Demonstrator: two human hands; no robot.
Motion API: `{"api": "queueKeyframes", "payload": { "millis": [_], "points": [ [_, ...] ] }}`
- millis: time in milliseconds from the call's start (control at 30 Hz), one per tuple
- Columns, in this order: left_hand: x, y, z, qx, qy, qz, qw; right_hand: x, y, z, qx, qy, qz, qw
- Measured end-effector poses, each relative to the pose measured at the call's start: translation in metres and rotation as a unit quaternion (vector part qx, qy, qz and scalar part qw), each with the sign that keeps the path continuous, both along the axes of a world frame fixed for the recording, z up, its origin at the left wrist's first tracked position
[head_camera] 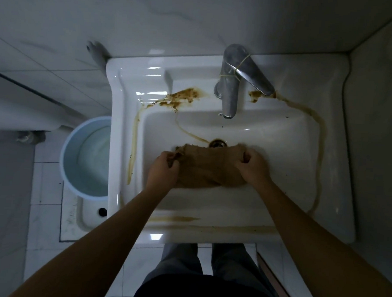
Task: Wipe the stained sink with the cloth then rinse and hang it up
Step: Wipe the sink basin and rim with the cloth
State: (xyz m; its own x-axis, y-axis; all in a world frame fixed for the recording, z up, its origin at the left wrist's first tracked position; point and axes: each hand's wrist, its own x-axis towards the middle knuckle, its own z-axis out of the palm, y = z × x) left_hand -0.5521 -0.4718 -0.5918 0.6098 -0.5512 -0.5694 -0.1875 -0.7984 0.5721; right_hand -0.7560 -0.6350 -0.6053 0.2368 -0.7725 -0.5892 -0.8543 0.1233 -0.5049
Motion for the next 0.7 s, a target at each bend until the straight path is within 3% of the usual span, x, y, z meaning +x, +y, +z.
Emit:
{"api": "queueKeyframes", "payload": {
  "millis": [133, 233, 300, 400, 467, 600, 700],
  "points": [
    [0.002, 0.013, 0.009, -0.014, 0.006, 0.031, 0.999, 0.039, 0.026, 0.022, 0.034, -0.122, 0.051, 0.991],
    [0.002, 0.025, 0.016, -0.027, -0.002, 0.041, 0.999, 0.07, 0.048, 0.022, 0.111, -0.188, 0.101, 0.971],
    [0.001, 0.035, 0.021, -0.029, -0.011, 0.039, 0.999, 0.079, 0.053, 0.014, 0.113, -0.155, 0.081, 0.978],
    [-0.001, 0.047, 0.031, -0.041, -0.019, 0.029, 0.999, 0.072, 0.052, -0.006, 0.038, 0.008, 0.061, 0.997],
    [-0.002, 0.055, 0.04, -0.061, -0.034, 0.03, 0.997, 0.069, 0.054, -0.015, 0.044, 0.057, 0.055, 0.996],
    [0.005, 0.075, 0.062, -0.102, -0.077, 0.002, 0.992, 0.08, 0.064, -0.022, 0.065, 0.054, 0.036, 0.996],
    [0.022, 0.092, 0.076, -0.122, -0.128, -0.008, 0.984, 0.088, 0.061, -0.025, 0.121, 0.018, -0.045, 0.991]
  ]
}}
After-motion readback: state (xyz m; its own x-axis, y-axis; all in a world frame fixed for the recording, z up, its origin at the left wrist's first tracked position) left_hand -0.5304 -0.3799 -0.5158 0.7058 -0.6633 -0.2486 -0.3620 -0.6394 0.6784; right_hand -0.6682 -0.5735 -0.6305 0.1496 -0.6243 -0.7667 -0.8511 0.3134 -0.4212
